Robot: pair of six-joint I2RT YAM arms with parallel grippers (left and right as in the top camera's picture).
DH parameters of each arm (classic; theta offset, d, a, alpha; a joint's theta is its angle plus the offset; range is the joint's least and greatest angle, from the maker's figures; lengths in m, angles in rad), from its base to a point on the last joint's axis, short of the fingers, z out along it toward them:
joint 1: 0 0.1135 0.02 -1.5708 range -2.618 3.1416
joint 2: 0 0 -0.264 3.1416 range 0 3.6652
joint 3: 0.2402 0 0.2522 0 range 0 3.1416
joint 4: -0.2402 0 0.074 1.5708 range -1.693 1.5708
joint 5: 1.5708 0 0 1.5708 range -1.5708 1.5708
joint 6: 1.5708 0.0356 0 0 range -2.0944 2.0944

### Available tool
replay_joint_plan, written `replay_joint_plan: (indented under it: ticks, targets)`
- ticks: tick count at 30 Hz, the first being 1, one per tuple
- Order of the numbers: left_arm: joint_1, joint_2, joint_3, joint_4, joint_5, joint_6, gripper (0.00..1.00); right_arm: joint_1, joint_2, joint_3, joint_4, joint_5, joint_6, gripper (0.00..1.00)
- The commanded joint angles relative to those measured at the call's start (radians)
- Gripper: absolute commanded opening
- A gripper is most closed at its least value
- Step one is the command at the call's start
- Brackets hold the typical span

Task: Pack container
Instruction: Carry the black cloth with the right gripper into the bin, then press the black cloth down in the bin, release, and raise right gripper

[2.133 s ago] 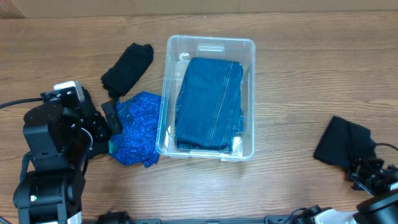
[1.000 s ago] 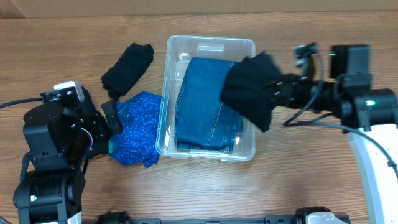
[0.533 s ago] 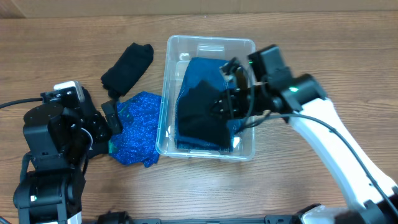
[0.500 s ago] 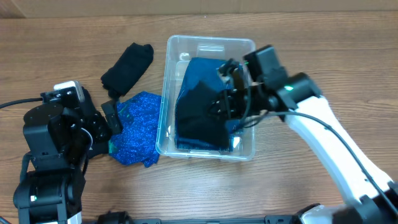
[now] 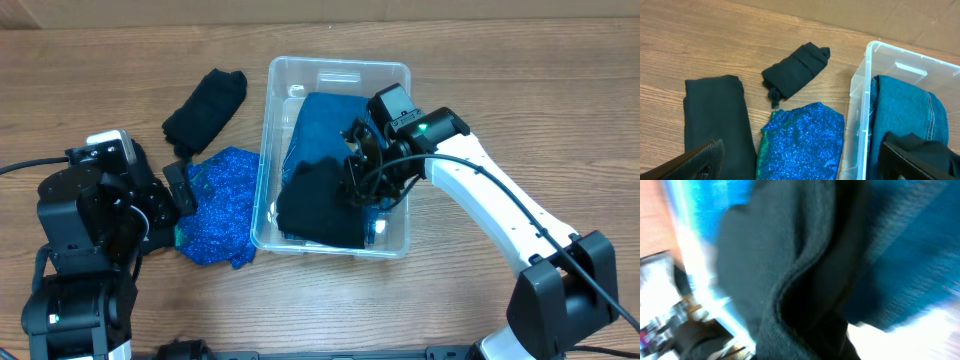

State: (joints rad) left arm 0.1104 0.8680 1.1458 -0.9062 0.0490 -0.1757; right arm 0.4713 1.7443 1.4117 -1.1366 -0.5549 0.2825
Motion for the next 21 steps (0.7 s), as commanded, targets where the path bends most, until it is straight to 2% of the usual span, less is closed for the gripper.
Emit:
replay_joint_plan:
  ticks: [1,3,4,6,8,11,17,21]
  targets:
    - [-0.008,-0.005,0.021,0.002,-0.008,0.023,1.0,-0.001,-0.002,-0.004,-0.066,0.333,0.067,0.13]
    - [-0.008,-0.005,0.021,0.002,-0.008,0.023,1.0,-0.001,-0.002,-0.004,-0.09,0.389,0.065,0.18]
    - [-0.008,-0.005,0.021,0.002,-0.008,0.023,1.0,-0.001,-0.002,-0.004,-0.098,0.403,0.065,0.28]
    - [-0.008,-0.005,0.021,0.001,-0.008,0.023,1.0,-0.001,-0.002,-0.004,-0.107,0.415,0.058,0.4]
    - [-0.008,-0.005,0.021,0.001,-0.008,0.023,1.0,-0.001,-0.002,-0.004,-0.106,0.424,0.058,0.47]
    - [-0.008,-0.005,0.021,0.001,-0.008,0.023,1.0,-0.001,-0.002,-0.003,-0.095,0.437,0.057,0.51]
    - [-0.008,-0.005,0.021,0.001,-0.008,0.023,1.0,-0.001,-0.003,0.011,-0.06,0.493,0.022,0.52]
    - [-0.008,-0.005,0.021,0.001,-0.008,0.023,1.0,-0.001,-0.007,0.087,-0.071,0.55,0.02,0.52]
